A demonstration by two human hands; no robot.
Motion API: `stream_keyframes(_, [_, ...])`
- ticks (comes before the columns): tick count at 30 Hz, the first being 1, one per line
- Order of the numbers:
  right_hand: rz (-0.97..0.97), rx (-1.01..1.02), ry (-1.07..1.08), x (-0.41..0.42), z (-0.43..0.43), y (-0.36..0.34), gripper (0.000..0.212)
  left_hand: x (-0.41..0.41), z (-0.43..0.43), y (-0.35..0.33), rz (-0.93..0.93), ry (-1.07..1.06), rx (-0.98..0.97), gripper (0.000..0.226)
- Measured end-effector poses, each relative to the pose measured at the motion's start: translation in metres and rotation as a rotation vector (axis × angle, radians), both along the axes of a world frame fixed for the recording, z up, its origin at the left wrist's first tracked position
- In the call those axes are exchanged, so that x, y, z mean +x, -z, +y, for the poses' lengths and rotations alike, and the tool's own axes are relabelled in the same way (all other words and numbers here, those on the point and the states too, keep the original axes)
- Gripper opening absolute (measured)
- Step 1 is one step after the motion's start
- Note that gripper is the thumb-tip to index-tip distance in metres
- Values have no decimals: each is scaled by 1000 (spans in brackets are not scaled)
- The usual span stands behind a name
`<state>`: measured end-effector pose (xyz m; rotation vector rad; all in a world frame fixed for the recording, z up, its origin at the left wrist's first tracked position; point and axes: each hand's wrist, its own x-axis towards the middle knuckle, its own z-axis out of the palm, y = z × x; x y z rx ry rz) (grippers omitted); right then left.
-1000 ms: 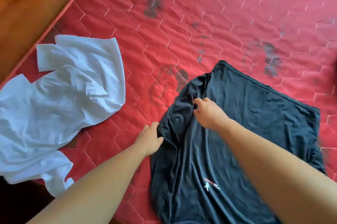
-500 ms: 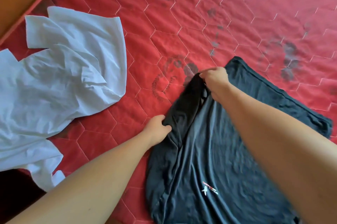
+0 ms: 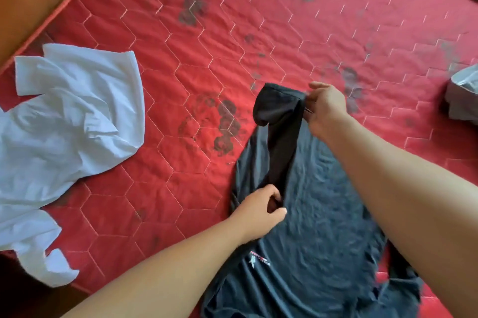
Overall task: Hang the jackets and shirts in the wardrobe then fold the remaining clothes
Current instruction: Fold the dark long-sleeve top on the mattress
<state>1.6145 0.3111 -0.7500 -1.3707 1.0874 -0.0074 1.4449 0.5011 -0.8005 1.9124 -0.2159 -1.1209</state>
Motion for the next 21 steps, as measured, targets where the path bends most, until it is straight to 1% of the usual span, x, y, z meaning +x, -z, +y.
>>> stream_keyframes(1, [84, -127, -41, -12, -17, 6, 30, -8, -12, 2, 31, 68, -20, 36])
stream_keyframes(2, [173, -252, -96, -26, -31, 15, 23, -15, -20, 5, 36, 143, -16, 46])
stream_keyframes(3, [250, -339, -148, -43, -43, 26, 14, -19, -25, 12, 12, 205, 10, 52])
stream_keyframes(4, [316, -380, -207, -62, -51, 40, 8, -22, -25, 20, -26, 235, 51, 54])
stream_keyframes(5, [377, -386, -277, -81, -57, 54, 11, -22, -23, 29, -66, 231, 102, 53])
stream_keyframes(7, [487, -351, -468, -117, -58, 84, 30, -19, -14, 48, -152, 222, 218, 48])
stream_keyframes(8, [528, -386, -606, -131, -58, 98, 39, -16, -9, 56, -187, 244, 271, 46])
stream_keyframes(9, [537, -458, -755, -143, -56, 109, 42, -13, -5, 62, -213, 289, 311, 45])
stream_keyframes(11, [447, -653, -982, -158, -50, 126, 36, -5, 0, 72, -269, 435, 366, 45])
stream_keyframes(13, [298, -790, -1075, -155, -42, 132, 32, 5, 0, 76, -324, 571, 409, 42])
stream_keyframes(14, [251, -844, -1115, -149, -39, 133, 34, 11, -1, 77, -323, 622, 423, 40])
stream_keyframes(16, [213, -946, -1222, -132, -29, 134, 47, 19, -3, 81, -286, 702, 429, 36])
stream_keyframes(17, [229, -989, -1267, -122, -22, 133, 58, 22, -4, 83, -268, 720, 429, 34])
stream_keyframes(19, [312, -1079, -1314, -107, -9, 137, 78, 27, -4, 88, -221, 690, 426, 30])
stream_keyframes(20, [340, -1148, -1303, -103, -3, 138, 81, 29, -4, 90, -190, 658, 426, 31])
stream_keyframes(21, [350, -1220, -1274, -101, 3, 137, 80, 31, -4, 92, -158, 627, 430, 33])
